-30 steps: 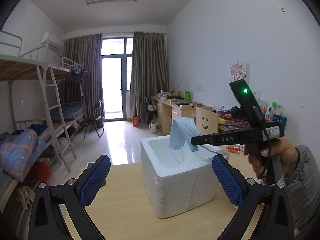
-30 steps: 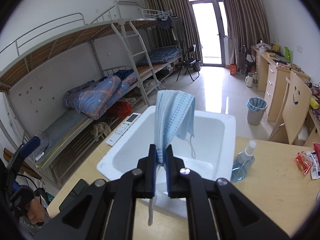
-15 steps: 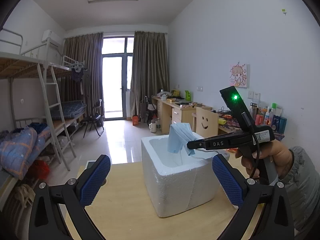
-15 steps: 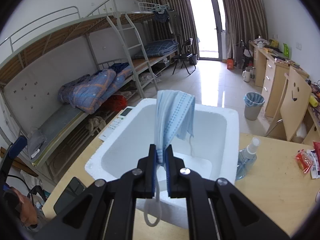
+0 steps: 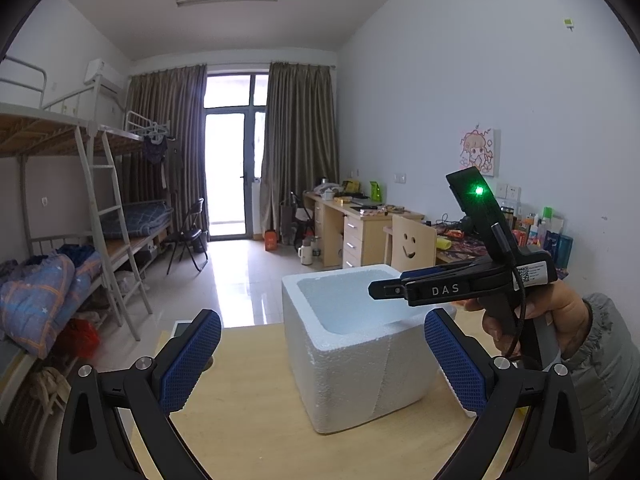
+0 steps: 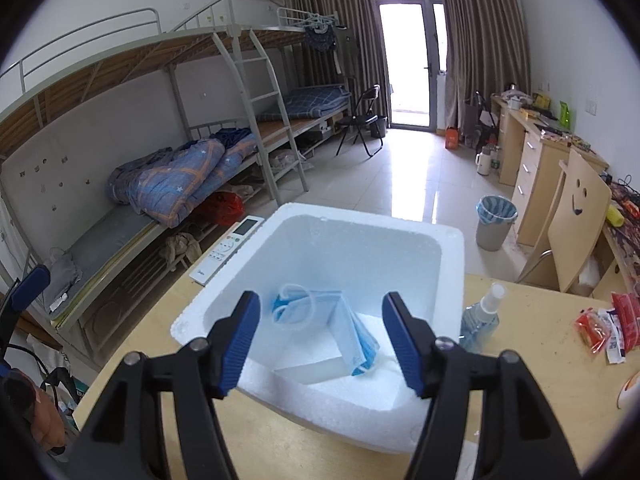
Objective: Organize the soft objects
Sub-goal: 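Lower blue mask into the box and open right gripper, then move both grippers back toward the tissues and grey plush on the table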
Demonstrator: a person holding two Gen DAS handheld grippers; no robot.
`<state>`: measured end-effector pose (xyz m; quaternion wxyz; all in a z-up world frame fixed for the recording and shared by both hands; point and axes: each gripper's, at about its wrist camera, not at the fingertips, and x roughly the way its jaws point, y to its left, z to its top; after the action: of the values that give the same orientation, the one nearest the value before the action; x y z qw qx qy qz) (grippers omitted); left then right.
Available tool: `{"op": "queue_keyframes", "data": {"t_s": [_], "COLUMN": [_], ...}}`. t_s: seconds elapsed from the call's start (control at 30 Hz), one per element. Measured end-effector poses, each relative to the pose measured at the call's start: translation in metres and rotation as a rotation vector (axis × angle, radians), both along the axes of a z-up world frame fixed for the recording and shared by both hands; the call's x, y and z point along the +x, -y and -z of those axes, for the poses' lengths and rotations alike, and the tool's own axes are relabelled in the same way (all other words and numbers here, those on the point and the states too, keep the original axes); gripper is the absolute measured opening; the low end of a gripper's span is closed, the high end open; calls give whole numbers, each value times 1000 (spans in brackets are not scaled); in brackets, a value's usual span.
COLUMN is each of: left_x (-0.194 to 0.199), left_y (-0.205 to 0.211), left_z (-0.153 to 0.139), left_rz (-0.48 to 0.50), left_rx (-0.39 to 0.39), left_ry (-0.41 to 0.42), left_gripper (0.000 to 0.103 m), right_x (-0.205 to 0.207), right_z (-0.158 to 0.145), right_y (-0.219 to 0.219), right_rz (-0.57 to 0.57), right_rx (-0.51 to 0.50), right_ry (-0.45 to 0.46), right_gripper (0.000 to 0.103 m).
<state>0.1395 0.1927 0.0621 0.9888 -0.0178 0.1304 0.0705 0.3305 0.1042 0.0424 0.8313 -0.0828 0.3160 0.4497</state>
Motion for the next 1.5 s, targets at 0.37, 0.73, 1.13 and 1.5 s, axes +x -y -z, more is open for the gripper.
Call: {"op": "queue_keyframes", "data": {"t_s": [0.37, 0.73, 1.13, 1.5], "left_x": [-9, -26, -60, -73], "left_y": [5, 22, 67, 99], "left_z": [-6, -9, -17, 5], "left_rz": [1, -83, -78, -87], "left_rx": [-9, -20, -45, -20], "left_ry": [17, 48, 77, 115], "left_gripper": [102, 102, 102, 102], "right_x": [-23, -67, -119, -152], "right_z": [-16, -28, -21, 15], "right_y": [35, 103, 166, 207], "right_rz": [27, 78, 166, 279], "right_rx": [56, 141, 205, 206], "right_ry": [47, 127, 236, 318], "right_gripper": [80, 102, 103, 103]}}
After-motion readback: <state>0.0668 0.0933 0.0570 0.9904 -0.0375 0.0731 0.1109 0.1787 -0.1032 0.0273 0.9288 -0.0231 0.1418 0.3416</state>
